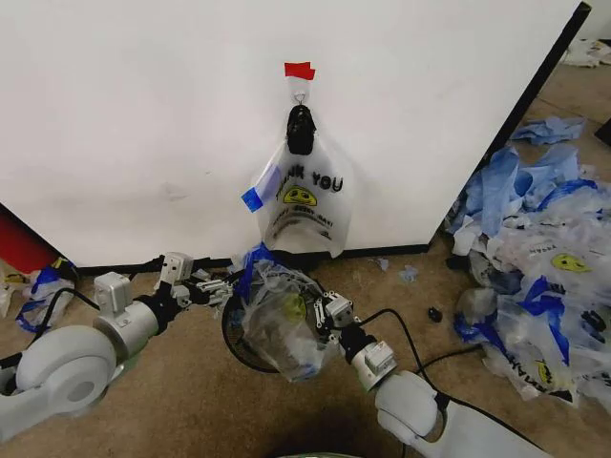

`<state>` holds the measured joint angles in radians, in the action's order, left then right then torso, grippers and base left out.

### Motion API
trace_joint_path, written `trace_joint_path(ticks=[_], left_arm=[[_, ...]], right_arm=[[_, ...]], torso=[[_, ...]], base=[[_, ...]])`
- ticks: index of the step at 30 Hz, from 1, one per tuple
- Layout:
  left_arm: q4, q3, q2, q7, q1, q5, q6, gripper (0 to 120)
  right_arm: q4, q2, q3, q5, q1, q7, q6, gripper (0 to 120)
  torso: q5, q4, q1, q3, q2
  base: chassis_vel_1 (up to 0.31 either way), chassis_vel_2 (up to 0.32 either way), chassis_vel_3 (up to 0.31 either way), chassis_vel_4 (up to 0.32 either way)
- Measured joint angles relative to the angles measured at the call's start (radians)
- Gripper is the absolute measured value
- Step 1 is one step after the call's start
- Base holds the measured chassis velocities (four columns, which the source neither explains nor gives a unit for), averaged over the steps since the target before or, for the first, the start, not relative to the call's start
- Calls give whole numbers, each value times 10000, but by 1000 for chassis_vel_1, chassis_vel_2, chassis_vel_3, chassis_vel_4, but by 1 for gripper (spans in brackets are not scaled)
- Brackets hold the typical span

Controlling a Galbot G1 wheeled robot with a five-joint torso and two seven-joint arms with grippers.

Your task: Pick up the garbage bag from the wall and place it over the trash bin.

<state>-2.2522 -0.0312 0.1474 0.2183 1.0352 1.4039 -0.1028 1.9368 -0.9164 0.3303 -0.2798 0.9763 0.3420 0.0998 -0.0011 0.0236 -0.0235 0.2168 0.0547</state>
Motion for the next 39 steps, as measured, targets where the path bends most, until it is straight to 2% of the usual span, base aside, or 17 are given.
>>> trace_joint_path(ticks=[3,9,13,19,23,32,36,39], left_arm=[[304,212,436,-507,-171,-52,-544,94],[661,408,1278,-1038,-402,137,-975,94],[1195,746,1981,-1076,-413,-527,-1173,93],[1519,774,1798,-1061,-283,-1768,-1031,93],[1633,1033,1860,-1006,-555,-2028,-661,93],[2075,3068,2271,-460,-2167,-1621,-442,91],[2198,3308,2366,-370,-2394,-1453,-461,91],[2216,3416,2281,-392,-2469,-1452,-452,82]], right_arm=[[-82,-64,-34,9,18,35,0,0],[-198,-167,-41,15,38,96,0,0],[-238,-206,-108,37,122,140,-9,0],[-290,-130,-187,96,205,176,-10,0],[-314,-202,-190,145,208,267,-45,0],[-379,-258,-152,225,291,317,-71,0],[-379,-260,-140,270,332,351,-71,0],[-376,-280,-90,319,353,369,-71,0]], torso=[[-3,0,0,1,-1],[1,1,0,1,-1],[-5,-1,0,1,-2],[2,0,0,1,-2],[1,-4,0,1,-2],[-2,0,0,1,-2],[-2,1,0,1,-2],[-2,0,0,1,-2]], base=[[0,0,0,0],[0,0,0,0],[0,0,0,0],[0,0,0,0],[0,0,0,0],[0,0,0,0],[0,0,0,0],[0,0,0,0]])
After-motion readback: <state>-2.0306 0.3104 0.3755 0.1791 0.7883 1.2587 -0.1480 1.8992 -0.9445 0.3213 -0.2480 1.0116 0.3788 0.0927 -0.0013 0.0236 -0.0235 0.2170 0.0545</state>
